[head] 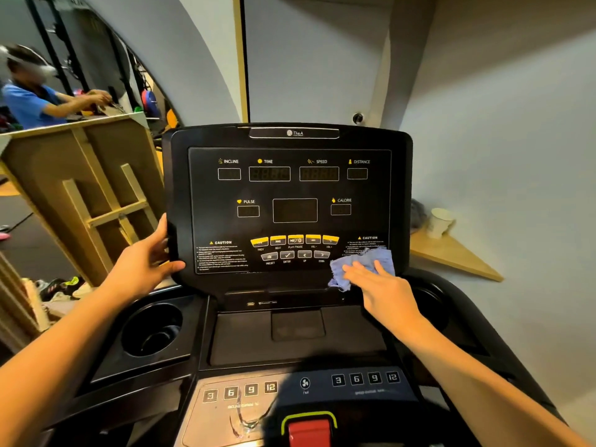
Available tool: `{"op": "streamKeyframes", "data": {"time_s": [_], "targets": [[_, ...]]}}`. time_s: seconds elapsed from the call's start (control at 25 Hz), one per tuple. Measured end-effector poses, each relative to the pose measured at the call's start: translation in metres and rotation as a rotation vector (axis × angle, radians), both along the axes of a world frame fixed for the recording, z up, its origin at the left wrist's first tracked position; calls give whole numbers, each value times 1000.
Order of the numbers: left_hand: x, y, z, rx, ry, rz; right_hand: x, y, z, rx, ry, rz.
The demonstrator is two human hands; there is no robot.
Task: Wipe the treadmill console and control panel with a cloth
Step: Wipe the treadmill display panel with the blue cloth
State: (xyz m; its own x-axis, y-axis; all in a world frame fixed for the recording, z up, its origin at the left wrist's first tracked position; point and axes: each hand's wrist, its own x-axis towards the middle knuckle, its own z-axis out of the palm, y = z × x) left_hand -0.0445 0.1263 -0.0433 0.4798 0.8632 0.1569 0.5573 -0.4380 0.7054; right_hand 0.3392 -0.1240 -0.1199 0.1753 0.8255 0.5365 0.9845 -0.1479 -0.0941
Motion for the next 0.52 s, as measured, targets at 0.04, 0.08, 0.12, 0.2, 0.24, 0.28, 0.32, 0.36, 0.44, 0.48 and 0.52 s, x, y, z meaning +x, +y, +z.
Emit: {"op": "streamKeyframes", "data": {"time_s": [0.04,0.08,0.12,0.2,0.24,0.28,0.32,0.36,0.44,0.48,0.52], "targets": [[0,0,0,-8,-5,-1,8,-5,0,9,-9,-12],[0,0,0,-11,-5,-2,15,-11,0,33,-18,-10],[0,0,0,-11,-5,-4,21,-16,1,70,-22,2],[1,1,0,-3,-11,-7,30,-23,3,153,-44,30],[1,1,-1,4,-14,-13,31,-24,5,180,-55,43],[1,1,-1,5,-18,-19,32,-22,8,198,-62,53],[1,2,-1,4,-16,-17,33,-19,8,212,-76,60],[0,3,-1,9,-9,-14,34,-16,9,219,-89,65],[-2,4,-2,14,1,-20,37,-11,16,245,-106,50],[-3,5,-2,12,0,-29,39,-7,22,274,-114,42],[-4,5,-2,12,-4,-38,43,-2,29,303,-115,36]]}}
